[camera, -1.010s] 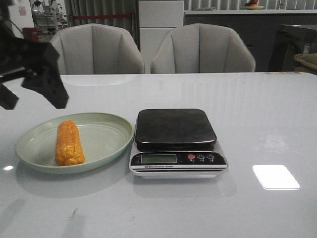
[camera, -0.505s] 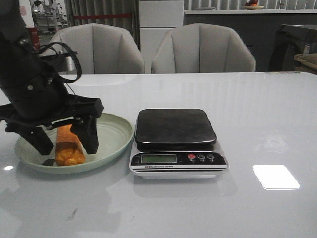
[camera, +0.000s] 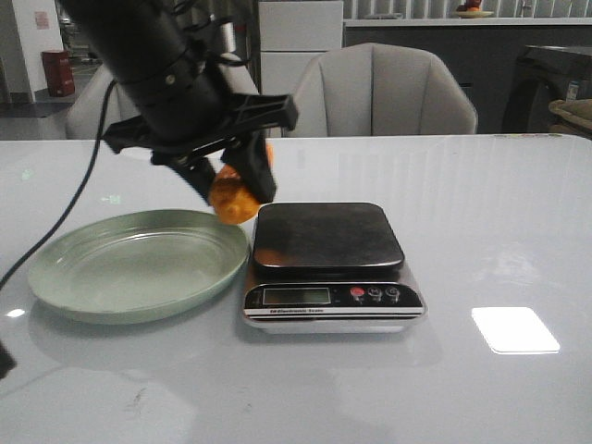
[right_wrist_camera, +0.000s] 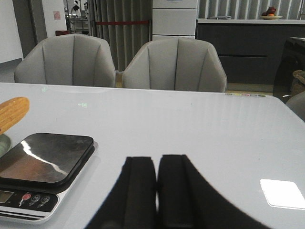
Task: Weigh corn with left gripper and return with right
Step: 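Grasp the corn cob with the left gripper and lift it toward the scale, then lower the corn onto the scale pan and open the left gripper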
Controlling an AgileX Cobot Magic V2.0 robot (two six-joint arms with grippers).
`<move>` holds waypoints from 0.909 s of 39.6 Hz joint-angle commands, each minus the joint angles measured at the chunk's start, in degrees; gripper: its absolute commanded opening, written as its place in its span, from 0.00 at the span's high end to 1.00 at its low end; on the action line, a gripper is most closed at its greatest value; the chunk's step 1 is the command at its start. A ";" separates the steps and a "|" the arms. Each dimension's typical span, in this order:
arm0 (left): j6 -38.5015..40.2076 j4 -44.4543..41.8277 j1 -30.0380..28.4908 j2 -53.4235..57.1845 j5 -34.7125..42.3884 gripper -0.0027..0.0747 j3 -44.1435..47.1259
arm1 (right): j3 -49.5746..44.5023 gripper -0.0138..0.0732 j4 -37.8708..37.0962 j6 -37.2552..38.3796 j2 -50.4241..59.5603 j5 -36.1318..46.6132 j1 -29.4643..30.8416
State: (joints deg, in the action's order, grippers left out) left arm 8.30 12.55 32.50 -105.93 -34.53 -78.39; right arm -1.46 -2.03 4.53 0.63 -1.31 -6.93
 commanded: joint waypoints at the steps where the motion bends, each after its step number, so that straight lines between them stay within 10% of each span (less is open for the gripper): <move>1: 0.15 2.57 2.28 1.73 2.02 0.80 -4.19 | -0.64 0.64 -0.61 -0.48 0.65 4.79 0.31; 14: 0.15 6.89 6.43 -5.20 2.73 0.77 -9.13 | -0.64 0.64 -0.61 -0.48 0.65 4.79 0.31; 25: 0.15 8.24 6.94 -7.25 3.90 0.24 -9.21 | -0.64 0.64 -0.61 -0.48 0.70 4.80 0.31; 36: 0.27 6.17 6.14 -3.84 1.82 0.31 -8.97 | -0.64 0.64 -0.61 -0.48 0.70 4.80 0.31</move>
State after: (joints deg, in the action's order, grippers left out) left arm 8.30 18.57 39.15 -115.18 -33.84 -85.88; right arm -1.46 -2.03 4.53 0.63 -1.31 -6.93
